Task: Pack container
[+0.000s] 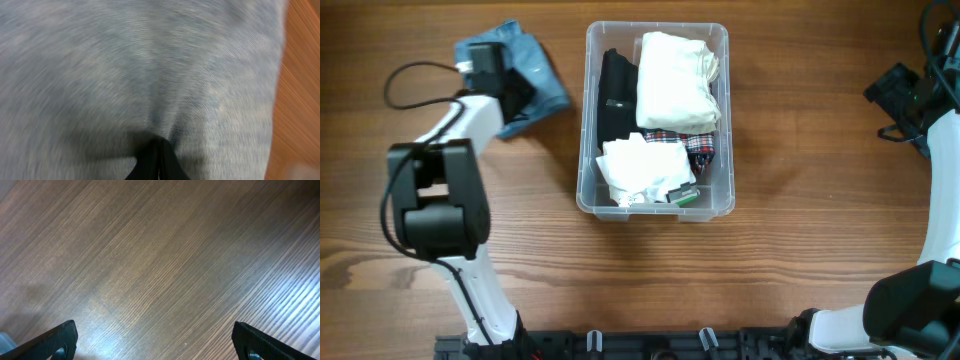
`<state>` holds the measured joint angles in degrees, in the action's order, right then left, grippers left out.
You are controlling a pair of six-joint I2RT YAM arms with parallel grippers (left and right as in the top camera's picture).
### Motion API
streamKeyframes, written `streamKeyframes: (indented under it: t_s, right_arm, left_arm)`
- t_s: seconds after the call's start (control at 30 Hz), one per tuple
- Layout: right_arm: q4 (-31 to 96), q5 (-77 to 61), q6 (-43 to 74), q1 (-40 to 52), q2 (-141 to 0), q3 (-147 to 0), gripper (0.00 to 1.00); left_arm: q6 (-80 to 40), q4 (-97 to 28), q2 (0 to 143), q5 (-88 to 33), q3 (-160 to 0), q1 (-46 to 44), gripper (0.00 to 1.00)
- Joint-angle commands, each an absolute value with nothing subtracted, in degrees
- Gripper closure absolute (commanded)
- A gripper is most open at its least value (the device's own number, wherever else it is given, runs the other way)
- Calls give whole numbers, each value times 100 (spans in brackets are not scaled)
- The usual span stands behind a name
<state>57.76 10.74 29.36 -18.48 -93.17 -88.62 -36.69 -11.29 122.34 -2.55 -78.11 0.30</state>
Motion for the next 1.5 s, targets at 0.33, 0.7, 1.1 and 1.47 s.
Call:
streamKeyframes:
  t_s: [0.33,0.7,1.1,1.47]
  right_arm:
    - [5758,1111,3015,-1846,-9345,-8853,0]
    - [5758,1114,3015,-1846,-9345,-8853,0]
    - [5758,1111,3015,-1846,-9345,-8853,0]
    - [5758,1111,3013,-1846,-9345,-8853,1]
  left_arm:
    - [-3798,-1828,12411,-725,-7168,134,96]
    - [-3776,-2681,12405,-185,-7168,1656,96]
    - [-3649,-2930,12405,-753,-7168,2178,96]
    - [-3623,-2698,12057,-1481,-7170,1673,96]
